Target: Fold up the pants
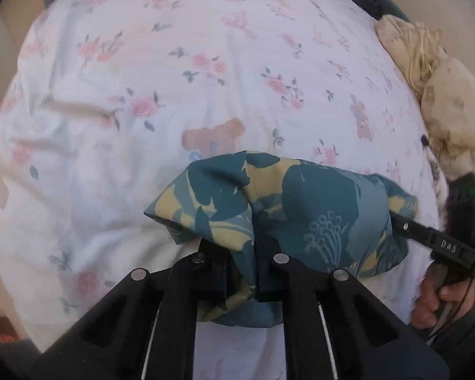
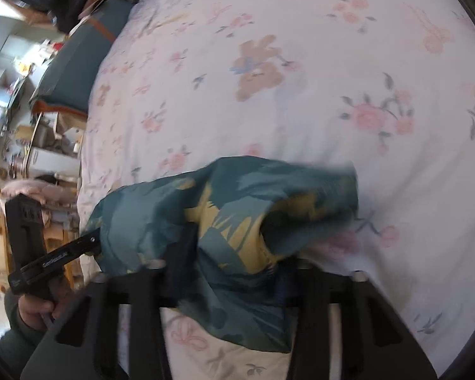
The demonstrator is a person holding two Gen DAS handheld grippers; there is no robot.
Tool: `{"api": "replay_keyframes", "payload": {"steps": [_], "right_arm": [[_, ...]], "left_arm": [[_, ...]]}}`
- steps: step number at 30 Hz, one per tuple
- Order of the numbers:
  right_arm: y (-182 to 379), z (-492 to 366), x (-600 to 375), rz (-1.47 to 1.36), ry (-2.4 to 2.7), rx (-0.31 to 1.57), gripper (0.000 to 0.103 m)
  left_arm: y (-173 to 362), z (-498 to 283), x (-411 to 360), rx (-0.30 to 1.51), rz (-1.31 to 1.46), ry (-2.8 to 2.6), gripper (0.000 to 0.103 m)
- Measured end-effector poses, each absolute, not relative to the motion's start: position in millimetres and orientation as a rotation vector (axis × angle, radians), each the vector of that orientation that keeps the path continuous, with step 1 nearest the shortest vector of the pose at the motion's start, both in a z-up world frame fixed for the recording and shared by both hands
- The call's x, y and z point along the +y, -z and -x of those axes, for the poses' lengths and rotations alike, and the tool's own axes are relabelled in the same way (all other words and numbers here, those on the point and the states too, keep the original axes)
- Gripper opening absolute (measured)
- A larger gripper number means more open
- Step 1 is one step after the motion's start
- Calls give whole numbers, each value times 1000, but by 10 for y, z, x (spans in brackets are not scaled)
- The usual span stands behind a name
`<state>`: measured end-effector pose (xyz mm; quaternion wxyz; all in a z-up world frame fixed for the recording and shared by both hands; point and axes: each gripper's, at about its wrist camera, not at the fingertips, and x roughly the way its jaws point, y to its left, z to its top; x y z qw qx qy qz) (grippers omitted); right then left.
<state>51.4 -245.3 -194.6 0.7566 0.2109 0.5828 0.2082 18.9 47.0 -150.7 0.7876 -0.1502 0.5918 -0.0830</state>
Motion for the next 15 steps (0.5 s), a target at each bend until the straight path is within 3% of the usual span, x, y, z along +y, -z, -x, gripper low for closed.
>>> {"api": "replay_keyframes", "payload": {"steps": [3,10,15], "right_arm": [[1731,-530,-2436,-419,-473,1214,13],[1125,-920,-2441,-437,-541,1045,12],[788,-1741,-2300,-396,-569,978,12]], "left_arm": [[1352,-191,513,1233,363,144,6],[717,-732,651,1034,360,128,6],[419,-1441,751,942,327,141,6]]}}
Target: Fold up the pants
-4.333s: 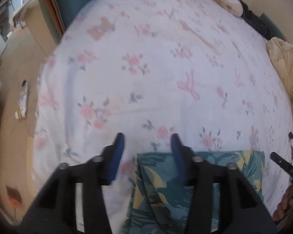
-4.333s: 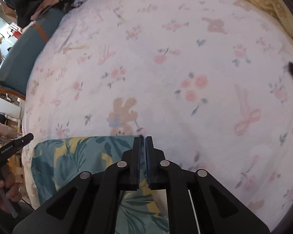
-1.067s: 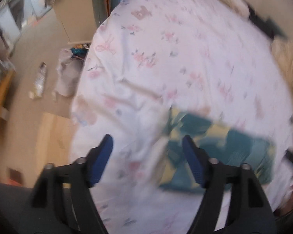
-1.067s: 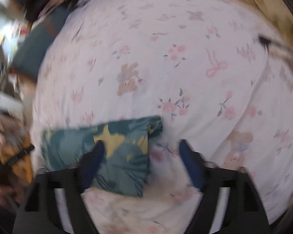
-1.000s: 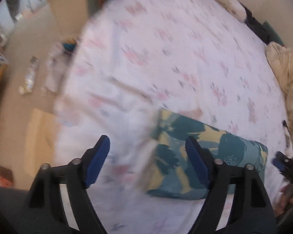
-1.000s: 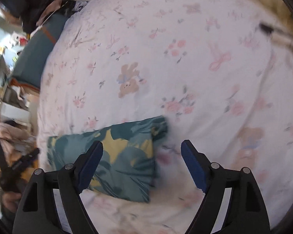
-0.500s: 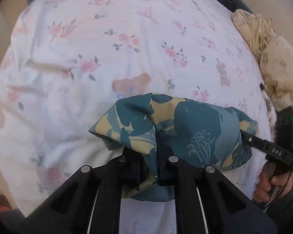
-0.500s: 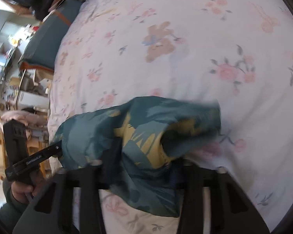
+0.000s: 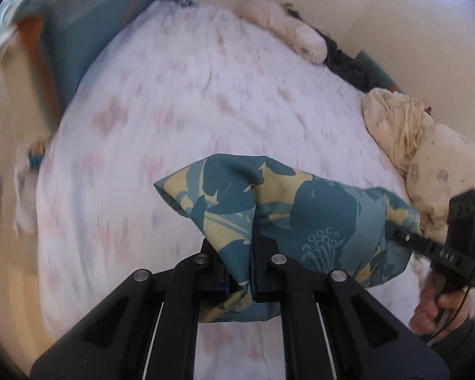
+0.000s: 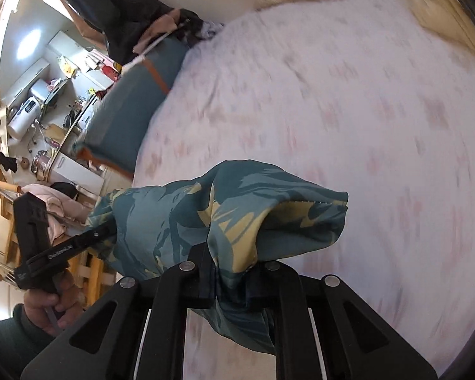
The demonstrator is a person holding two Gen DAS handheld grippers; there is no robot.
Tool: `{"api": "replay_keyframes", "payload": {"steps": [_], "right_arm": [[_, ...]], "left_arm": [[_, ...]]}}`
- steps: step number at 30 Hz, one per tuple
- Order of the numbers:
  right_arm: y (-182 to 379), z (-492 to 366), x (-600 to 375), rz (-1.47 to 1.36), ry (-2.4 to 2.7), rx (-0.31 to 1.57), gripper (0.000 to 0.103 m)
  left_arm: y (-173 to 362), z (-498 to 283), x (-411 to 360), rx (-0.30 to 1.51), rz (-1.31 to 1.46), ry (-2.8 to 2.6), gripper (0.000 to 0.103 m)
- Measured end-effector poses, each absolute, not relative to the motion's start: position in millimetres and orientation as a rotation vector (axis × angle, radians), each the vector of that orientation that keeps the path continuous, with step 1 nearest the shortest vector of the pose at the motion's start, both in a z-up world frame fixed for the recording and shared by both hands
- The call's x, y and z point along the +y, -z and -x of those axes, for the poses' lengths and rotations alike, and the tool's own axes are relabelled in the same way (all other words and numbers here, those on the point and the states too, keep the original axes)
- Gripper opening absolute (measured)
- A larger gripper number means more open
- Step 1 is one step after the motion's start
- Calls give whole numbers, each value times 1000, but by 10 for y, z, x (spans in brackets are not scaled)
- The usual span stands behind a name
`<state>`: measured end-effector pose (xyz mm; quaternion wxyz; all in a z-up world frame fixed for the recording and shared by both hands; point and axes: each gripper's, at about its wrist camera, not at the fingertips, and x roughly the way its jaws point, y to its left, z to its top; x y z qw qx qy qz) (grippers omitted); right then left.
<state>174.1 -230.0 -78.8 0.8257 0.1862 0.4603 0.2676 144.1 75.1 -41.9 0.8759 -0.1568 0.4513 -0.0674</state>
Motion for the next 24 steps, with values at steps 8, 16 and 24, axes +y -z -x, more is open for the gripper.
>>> {"api": "replay_keyframes", "payload": {"steps": [8,16,24], "right_arm": [[790,-3532,-2073,-377,-569,978,12],[1623,-4816,-1912,-303,-408,1110,11],[1397,-5138,-1788,-186,-421,938,11]], "left_arm": [[626,-3153,927,907,238,99,6],[1327,-4286,876,969,98,39,6],[1324,-4470,925,857,12,23,13]]}}
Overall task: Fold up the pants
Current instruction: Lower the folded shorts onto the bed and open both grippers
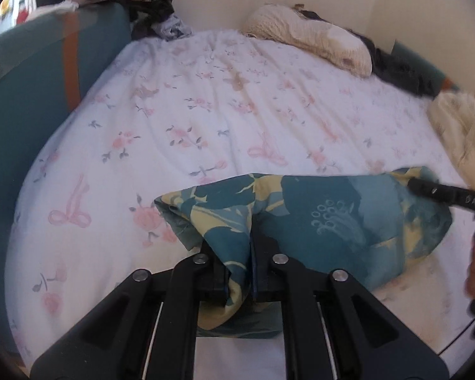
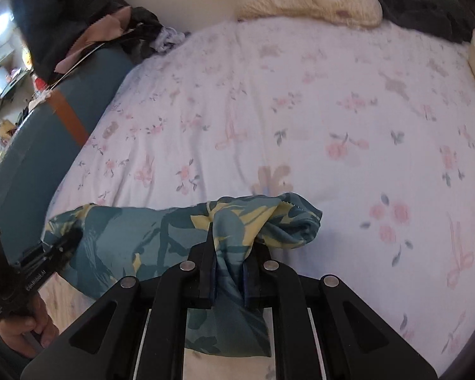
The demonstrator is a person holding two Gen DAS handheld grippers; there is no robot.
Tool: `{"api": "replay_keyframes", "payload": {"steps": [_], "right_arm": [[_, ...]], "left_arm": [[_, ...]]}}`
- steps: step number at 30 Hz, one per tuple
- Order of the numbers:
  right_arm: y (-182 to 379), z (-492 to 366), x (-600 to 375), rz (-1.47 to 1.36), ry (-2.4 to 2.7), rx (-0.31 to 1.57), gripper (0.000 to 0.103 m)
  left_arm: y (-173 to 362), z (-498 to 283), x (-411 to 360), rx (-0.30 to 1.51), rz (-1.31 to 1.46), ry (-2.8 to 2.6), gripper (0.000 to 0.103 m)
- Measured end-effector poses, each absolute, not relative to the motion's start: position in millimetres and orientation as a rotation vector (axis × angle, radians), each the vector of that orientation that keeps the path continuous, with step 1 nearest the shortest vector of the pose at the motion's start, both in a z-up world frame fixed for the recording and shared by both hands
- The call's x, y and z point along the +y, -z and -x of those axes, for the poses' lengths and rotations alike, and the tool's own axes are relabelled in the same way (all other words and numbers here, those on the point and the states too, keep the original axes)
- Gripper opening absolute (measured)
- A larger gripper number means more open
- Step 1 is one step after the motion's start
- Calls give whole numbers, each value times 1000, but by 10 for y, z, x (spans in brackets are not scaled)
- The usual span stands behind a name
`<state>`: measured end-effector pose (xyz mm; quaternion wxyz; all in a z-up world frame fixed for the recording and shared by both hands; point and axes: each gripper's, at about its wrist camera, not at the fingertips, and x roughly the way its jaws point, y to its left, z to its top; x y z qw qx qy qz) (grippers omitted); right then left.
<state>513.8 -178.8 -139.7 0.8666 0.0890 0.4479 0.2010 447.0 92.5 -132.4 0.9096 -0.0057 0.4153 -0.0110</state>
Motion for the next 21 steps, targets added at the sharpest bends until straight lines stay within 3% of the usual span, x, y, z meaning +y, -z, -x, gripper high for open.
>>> {"api": "replay_keyframes", "payload": {"steps": [2,3,5,6,11,14,16,17,21], "right_arm": [[1554,-5138,-1726,-110,-415,953,15],[1630,-5107,-1717,-66,-402,968,36],[1643,-5019,-1772,12,-348,923,58],[1617,-4981,-1840,31,-327,904,59],[1330,-4672,-2091,-23,-202,800,59],[1205,-4441,-1908,-55,-304,739,56],[1345,-4383,-1655,12,-355,796,46],[1531,-4419,-1531,114,-301,860,36],[1715,-4467,-1772,80,-192,932,48]], "left_arm": [[1466,-4474,867,880,-67,7,24],[1501,-4431,866,870,-96,-12,33],[1461,-4347,931,837,-114,-48,57],[1435,-4286,1011,825,-111,-89,71],[1139,-3855,1254,652,11,-106,67],[1156,-3866,1094,676,61,0,48],[1343,-4009,946,784,41,32,29],[1471,-4066,911,848,16,6,25],[1538,-4009,1064,892,-21,-103,26]]}}
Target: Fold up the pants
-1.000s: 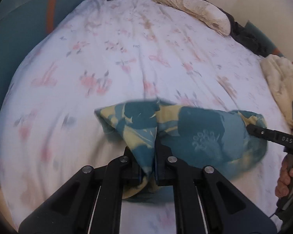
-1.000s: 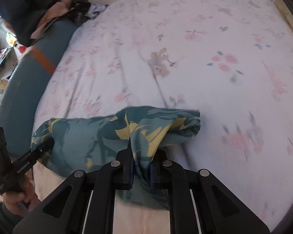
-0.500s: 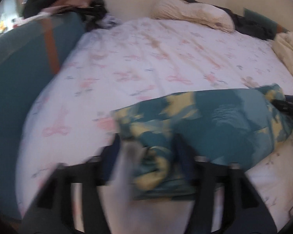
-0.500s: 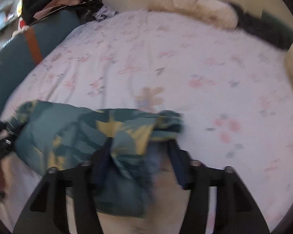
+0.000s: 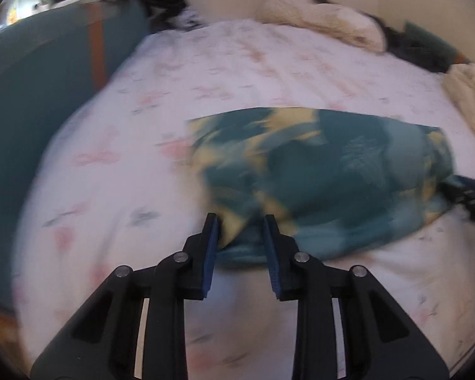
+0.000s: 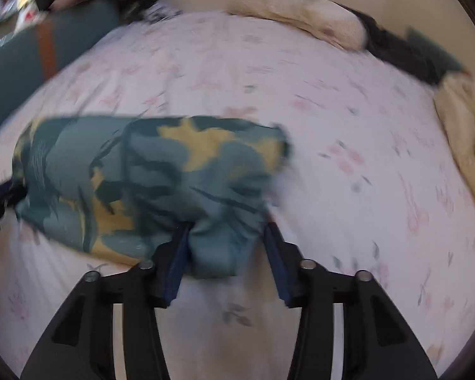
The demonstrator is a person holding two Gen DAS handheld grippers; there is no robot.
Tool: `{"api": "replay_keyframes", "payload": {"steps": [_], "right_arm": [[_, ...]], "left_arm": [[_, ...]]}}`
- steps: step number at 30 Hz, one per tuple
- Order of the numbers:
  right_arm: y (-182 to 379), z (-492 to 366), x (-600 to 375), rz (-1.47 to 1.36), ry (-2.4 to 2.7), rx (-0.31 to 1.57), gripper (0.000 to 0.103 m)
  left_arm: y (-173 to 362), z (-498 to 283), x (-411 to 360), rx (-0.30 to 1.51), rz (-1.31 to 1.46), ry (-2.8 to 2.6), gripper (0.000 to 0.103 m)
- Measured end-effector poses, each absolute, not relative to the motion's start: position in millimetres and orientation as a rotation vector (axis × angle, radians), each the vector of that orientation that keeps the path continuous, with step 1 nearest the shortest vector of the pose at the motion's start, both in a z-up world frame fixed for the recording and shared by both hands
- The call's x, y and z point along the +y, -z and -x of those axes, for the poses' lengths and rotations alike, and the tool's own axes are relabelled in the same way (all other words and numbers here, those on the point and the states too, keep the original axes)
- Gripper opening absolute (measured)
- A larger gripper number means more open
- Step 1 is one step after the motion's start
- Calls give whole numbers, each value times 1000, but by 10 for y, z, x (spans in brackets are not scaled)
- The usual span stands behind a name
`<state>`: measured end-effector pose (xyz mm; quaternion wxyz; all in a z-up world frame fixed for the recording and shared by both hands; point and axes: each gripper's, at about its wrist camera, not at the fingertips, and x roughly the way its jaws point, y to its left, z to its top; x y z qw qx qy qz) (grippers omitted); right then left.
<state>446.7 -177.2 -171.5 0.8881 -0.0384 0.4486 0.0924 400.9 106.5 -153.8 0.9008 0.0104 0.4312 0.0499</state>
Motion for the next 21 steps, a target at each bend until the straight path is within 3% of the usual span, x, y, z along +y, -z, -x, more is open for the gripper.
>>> {"api": "replay_keyframes", "payload": {"steps": [3,7,8,10,12,14,16,19,21], "right_arm": [[1576,-4375,-1866,145,-93,926,47],[1169,-3946,-2068,17,-192,894,47],[1077,-3845,-2066,-8,-211,875,51],[837,-3477,-2064,-69,-267,842,55],[604,-3063,-2010,-91,-283,806,73],[431,-2733,-1972,-100,-300,768,83],[282,-2346,-1959,-112,-305,752,84],[24,-1725,-1983,-112,-314,718,88],[-132,-1406,-1990,-109,-318,691,94]], "left_arm": [[1478,-3864,1365,929,1,-174,23],[1188,-3380,1490,889,73,-139,24],[1075,-3232,1461,865,79,-126,26],[871,-2918,1383,837,103,-115,40],[648,-2603,1235,808,107,-93,46],[412,-2209,1081,760,105,-94,52],[203,-1842,930,709,98,-79,73],[-64,-1395,797,676,103,-38,85],[-217,-1113,708,697,95,-12,85]]}}
